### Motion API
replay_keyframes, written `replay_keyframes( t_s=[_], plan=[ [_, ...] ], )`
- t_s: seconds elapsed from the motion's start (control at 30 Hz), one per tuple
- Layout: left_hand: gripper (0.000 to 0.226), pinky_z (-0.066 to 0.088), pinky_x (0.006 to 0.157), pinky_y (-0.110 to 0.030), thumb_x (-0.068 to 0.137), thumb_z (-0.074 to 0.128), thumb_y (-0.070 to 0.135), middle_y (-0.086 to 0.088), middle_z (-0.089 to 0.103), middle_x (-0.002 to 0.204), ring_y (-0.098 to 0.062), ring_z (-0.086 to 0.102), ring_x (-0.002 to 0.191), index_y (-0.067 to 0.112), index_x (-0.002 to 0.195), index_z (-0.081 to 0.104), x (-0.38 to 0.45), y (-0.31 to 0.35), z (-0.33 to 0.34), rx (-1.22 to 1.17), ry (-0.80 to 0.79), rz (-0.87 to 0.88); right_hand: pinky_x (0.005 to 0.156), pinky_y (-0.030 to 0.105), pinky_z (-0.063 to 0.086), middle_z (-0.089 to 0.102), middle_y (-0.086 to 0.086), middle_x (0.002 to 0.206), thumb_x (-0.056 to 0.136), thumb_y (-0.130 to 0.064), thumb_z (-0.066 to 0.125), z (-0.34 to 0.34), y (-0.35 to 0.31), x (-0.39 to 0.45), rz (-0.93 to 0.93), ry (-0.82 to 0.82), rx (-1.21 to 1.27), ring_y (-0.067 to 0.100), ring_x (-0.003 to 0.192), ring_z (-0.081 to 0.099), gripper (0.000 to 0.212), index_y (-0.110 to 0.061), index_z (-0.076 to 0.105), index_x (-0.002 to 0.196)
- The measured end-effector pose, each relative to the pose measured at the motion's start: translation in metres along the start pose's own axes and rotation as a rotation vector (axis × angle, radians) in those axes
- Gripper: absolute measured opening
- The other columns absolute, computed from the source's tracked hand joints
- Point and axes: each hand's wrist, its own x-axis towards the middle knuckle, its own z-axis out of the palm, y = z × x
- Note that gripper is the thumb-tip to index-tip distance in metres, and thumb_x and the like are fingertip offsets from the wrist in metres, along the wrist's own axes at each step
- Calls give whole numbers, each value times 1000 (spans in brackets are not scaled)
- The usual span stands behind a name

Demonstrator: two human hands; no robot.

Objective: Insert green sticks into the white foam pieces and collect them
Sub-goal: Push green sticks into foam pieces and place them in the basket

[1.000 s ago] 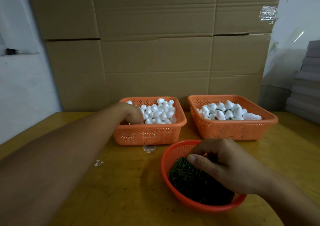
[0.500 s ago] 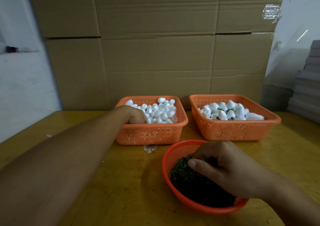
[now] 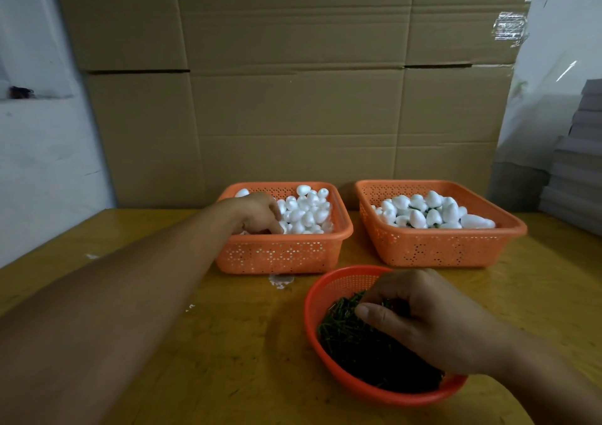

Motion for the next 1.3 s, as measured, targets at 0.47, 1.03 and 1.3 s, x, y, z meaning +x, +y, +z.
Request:
replay_keyframes(
  t_s=[0.47, 1.03, 1.3],
  plan=[
    [24, 59, 81, -39, 86, 69, -2, -8, 70, 97, -18, 65, 79, 19, 95, 66, -32, 15, 2, -548, 302, 261, 73, 28, 52, 71, -18, 92, 95, -48, 62, -1, -3, 0, 24, -22, -33, 2, 84, 66, 23, -30, 75, 100],
    [30, 55, 82, -22, 104, 51, 11, 3, 72, 106, -14, 69, 101, 37, 112, 64, -136, 26, 61, -674, 101, 626, 78, 29, 55, 72, -18, 100, 96, -43, 61, 5, -3, 3, 107, -162, -248, 1, 89, 65, 19, -36, 75, 107],
    [33, 55, 85, -26, 91, 67, 16, 2, 72, 110, -12, 68, 104, 37, 116, 70, -154, 18, 76, -757, -53, 633, 86, 32, 53, 64, -14, 110, 86, -73, 48, 5, -10, -1, 159, -327, -374, 4, 98, 59, 52, -33, 63, 117]
  ],
)
